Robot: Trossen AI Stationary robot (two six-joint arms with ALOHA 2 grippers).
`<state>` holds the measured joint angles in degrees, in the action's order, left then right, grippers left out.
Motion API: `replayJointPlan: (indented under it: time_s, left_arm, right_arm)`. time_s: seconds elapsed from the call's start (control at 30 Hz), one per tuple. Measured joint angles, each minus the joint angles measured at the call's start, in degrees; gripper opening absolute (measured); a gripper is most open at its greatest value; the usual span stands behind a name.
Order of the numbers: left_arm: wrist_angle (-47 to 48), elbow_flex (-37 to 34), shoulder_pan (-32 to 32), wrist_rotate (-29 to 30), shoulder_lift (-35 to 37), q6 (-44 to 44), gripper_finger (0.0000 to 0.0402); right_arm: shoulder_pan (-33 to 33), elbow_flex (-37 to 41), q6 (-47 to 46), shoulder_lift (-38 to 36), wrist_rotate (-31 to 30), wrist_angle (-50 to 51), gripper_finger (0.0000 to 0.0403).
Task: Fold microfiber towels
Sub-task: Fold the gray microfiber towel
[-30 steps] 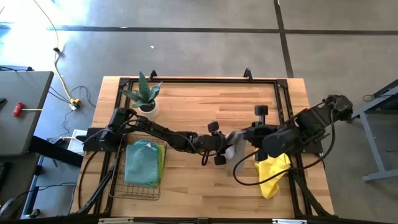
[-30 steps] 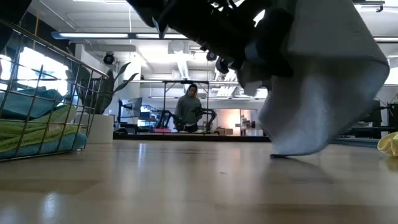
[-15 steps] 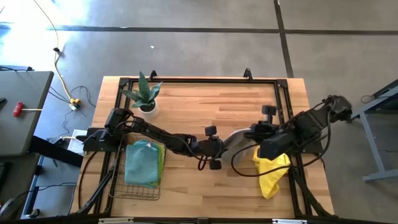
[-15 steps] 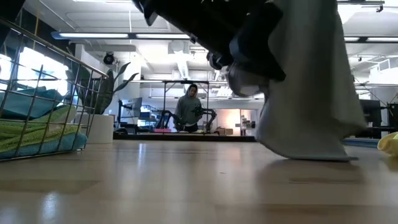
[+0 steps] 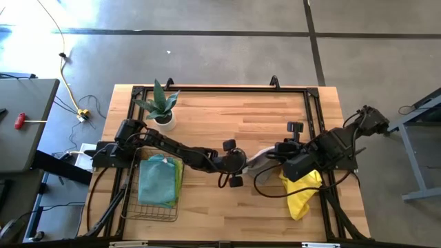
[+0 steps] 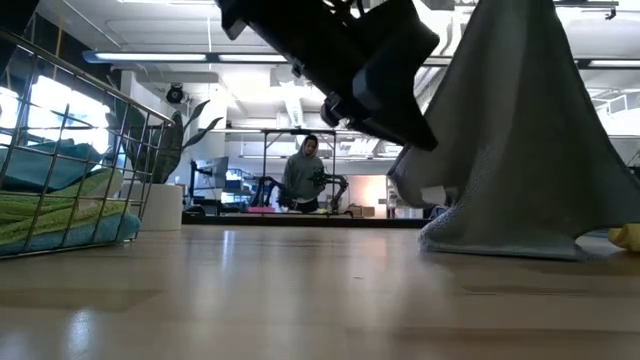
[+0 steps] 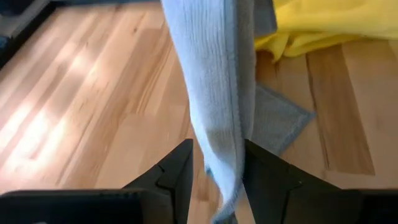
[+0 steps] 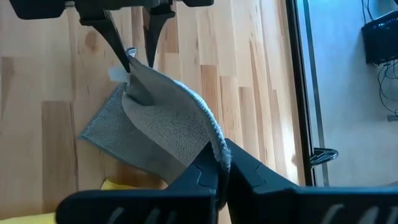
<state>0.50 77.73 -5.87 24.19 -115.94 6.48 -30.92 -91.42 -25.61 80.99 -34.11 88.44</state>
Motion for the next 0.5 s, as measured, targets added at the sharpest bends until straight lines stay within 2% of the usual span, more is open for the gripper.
replayJointPlan:
  time_s: [0.5]
  left_arm:
    - [6.20, 0.00, 2.10, -0.46, 0.00, 5.48, 0.0115]
  right_arm:
    - [0.00, -0.07, 0.03, -0.04, -0.94, -0.25, 0.0000]
